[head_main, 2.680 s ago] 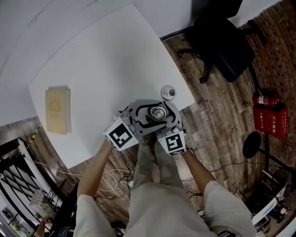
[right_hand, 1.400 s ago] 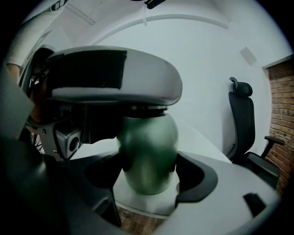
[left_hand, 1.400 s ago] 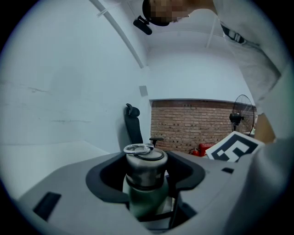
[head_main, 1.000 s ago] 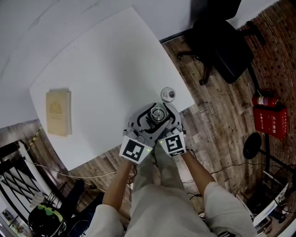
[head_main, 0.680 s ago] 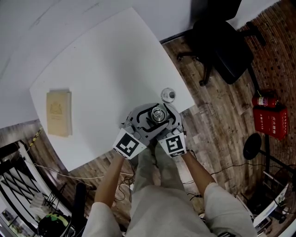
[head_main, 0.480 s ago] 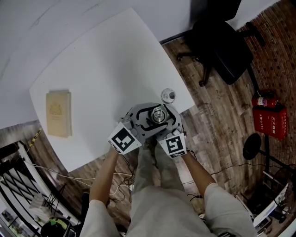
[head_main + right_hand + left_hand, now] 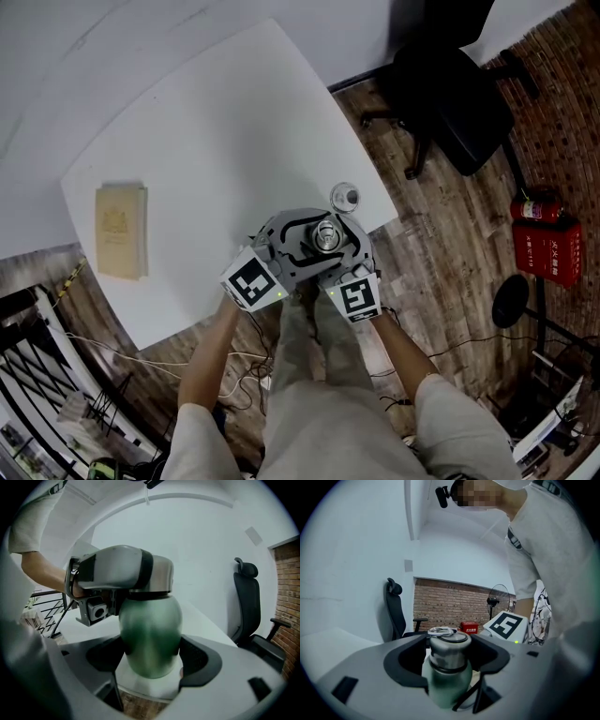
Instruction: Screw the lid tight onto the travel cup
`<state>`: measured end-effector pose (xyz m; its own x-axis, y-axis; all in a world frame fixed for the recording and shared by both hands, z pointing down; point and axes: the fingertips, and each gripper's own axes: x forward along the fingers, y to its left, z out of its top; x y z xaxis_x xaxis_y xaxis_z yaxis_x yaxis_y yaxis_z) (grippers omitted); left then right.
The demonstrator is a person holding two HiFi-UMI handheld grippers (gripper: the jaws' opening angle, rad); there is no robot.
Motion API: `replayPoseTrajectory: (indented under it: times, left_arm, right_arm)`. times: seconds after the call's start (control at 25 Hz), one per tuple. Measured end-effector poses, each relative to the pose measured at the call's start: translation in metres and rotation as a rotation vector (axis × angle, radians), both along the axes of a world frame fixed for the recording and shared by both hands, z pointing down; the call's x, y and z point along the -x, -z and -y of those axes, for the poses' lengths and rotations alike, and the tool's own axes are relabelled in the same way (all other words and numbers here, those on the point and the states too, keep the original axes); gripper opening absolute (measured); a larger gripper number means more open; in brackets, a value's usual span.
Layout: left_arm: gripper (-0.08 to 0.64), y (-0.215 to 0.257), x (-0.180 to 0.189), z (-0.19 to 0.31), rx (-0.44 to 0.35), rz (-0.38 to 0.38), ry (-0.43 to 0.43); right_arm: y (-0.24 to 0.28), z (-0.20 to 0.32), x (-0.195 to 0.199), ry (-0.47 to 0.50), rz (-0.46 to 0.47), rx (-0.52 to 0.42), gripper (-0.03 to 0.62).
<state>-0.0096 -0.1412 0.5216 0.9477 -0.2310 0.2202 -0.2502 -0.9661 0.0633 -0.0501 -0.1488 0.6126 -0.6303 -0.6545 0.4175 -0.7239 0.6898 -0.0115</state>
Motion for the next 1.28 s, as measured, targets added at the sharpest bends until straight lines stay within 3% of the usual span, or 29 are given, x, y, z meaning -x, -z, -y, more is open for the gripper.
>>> replayPoseTrajectory:
  times: [0.44,0.64,1.04,1.28]
  left_arm:
    - [0.284,0.000,0.011,0.002,-0.063,-0.003,0.416]
    - [0.284,0.003,0.009,0.006,-0.087,0.008,0.545]
    - [0.261,0.004,0.011,0.010,-0.094,0.004,0.614]
    - [0.260,0.005,0.010,0.010,-0.112,-0.007,0.546]
  right_arm:
    - [0.001,0.000,0.000,0.000,-0.004,-0.011,0.362]
    - [0.000,0.000,0.001,-0.010,0.004,-0.013,0.362]
    - [0.001,0.000,0.000,-0.003,-0.002,-0.023,0.362]
    - [0.001,0.000,0.000,0.002,-0.008,-0.022,0.362]
